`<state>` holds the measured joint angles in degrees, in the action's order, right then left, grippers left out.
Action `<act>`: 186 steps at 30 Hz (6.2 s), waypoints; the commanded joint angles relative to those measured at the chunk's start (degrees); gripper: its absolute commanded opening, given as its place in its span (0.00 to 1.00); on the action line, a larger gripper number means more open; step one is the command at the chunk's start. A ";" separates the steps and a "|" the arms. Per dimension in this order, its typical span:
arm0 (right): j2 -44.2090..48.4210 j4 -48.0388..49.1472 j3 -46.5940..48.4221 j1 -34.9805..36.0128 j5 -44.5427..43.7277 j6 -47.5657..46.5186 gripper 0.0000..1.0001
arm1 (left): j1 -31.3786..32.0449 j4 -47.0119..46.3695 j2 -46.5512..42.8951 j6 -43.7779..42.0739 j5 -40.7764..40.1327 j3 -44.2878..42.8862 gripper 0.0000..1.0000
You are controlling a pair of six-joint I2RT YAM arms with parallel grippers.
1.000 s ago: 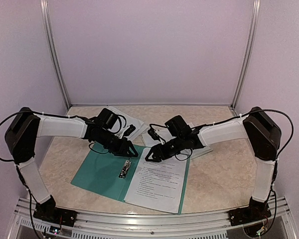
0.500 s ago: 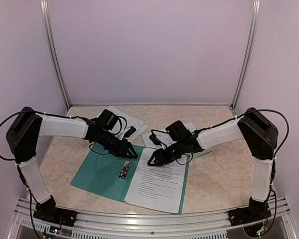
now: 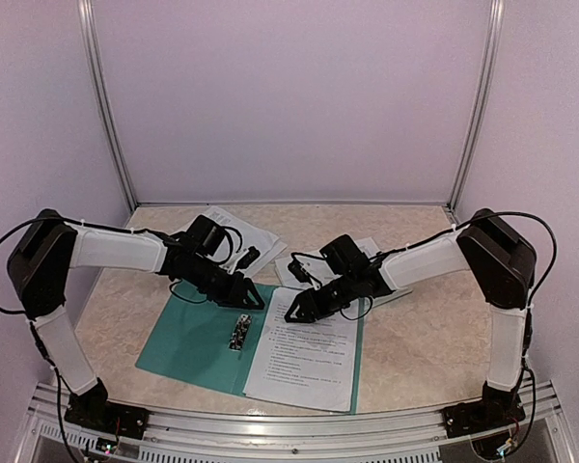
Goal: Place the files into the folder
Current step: Adjust the spring clip on the folder, then move the file to the center of the board, then pick up the file from the corner of the board.
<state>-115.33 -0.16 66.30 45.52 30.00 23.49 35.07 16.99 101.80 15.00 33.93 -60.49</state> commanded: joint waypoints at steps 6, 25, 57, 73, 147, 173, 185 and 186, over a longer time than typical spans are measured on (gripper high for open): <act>-2.53 -0.85 -0.38 -0.37 0.50 0.07 0.48 | -0.76 -3.77 -4.87 0.29 -2.74 2.81 0.47; 1.43 -1.54 1.08 0.03 -1.00 -2.31 0.56 | 4.36 0.64 -22.39 7.45 -16.17 12.94 0.58; -7.76 -10.68 28.75 -17.63 -15.84 -7.64 0.78 | -11.98 4.88 -9.63 25.84 -29.34 -1.62 0.87; -39.24 -8.70 68.85 -14.21 -7.27 2.04 0.82 | -19.83 -4.98 8.93 37.87 -24.51 -7.31 0.85; -9.13 3.05 19.69 -12.63 -17.34 -0.58 0.71 | -16.91 3.49 28.34 31.35 -11.43 -30.78 0.76; -26.81 3.94 34.52 -18.44 -8.01 8.60 0.69 | -14.87 0.92 40.37 36.96 -4.18 -40.85 0.73; -26.83 10.12 31.07 -18.34 0.73 14.74 0.60 | -15.19 -5.97 41.22 41.61 2.27 -38.56 0.59; -26.50 9.74 30.82 -18.37 0.18 14.31 0.60 | -15.31 -6.90 40.90 41.88 2.17 -37.69 0.58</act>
<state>-140.16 9.65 99.00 27.20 27.59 35.92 19.25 8.69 138.80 54.61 34.96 -102.69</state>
